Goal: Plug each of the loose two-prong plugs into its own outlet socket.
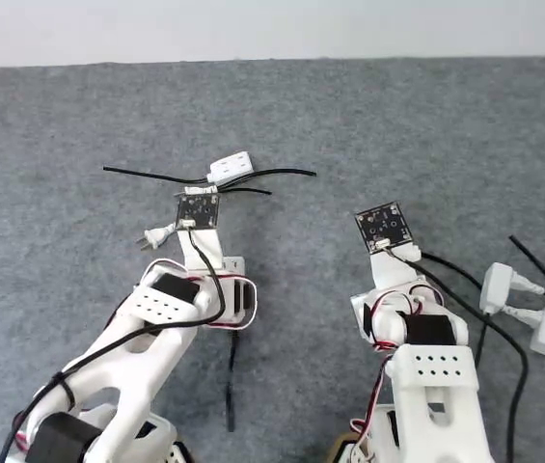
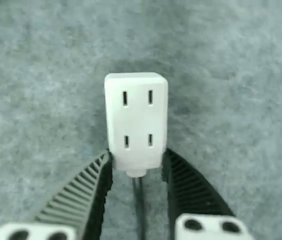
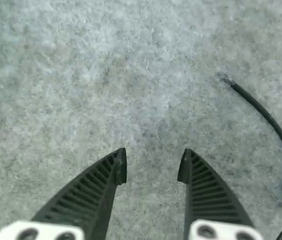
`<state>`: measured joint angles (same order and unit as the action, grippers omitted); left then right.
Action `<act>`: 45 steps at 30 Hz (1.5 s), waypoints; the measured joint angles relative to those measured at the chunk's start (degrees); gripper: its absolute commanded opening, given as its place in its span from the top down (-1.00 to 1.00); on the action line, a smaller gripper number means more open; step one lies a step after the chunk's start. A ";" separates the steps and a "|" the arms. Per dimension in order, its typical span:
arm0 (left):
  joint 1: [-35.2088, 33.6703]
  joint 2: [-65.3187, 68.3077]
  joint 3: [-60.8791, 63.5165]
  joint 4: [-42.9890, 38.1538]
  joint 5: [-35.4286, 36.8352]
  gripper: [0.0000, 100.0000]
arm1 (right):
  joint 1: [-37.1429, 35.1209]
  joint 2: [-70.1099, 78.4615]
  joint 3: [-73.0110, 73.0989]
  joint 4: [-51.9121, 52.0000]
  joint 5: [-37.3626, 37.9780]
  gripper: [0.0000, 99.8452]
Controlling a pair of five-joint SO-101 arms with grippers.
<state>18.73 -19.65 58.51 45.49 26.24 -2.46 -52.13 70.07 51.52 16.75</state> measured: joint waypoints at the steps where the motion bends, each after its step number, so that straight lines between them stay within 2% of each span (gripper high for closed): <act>1: 0.09 0.00 0.44 0.00 0.00 0.39 | 0.00 0.00 0.00 0.00 0.00 0.66; 10: 0.00 -8.70 4.04 0.88 -0.09 0.38 | -0.09 0.00 0.00 0.00 -0.53 0.66; 14: -1.58 -16.79 6.42 1.49 -1.23 0.38 | -3.78 0.00 0.00 0.00 -8.44 0.65; 21: -13.45 -31.65 9.67 1.49 -2.64 0.38 | -17.58 10.46 -7.56 -4.31 -16.62 0.65; 27: -26.29 -39.74 14.07 1.14 -2.64 0.38 | -27.25 31.21 -25.85 -4.92 -24.18 0.66; 34: -40.18 -47.38 21.10 -6.33 -2.55 0.38 | -35.69 55.12 -50.90 -5.10 -32.62 0.66; 36: -41.85 -48.88 22.24 -6.68 -2.64 0.38 | -38.68 61.36 -58.11 -5.10 -31.82 0.66; 38: -43.25 -50.29 23.38 -6.68 -2.64 0.38 | -41.41 67.96 -65.14 -5.54 -27.69 0.66; 43: -46.51 -52.66 24.44 -6.68 -2.64 0.38 | -44.31 84.40 -79.74 -5.71 -5.54 0.66; 45: -46.86 -53.27 25.32 -6.68 -2.64 0.38 | -43.78 90.02 -84.13 -5.19 0.79 0.66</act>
<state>-28.13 -72.92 83.82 38.81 23.60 -46.24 37.89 -14.07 46.33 17.54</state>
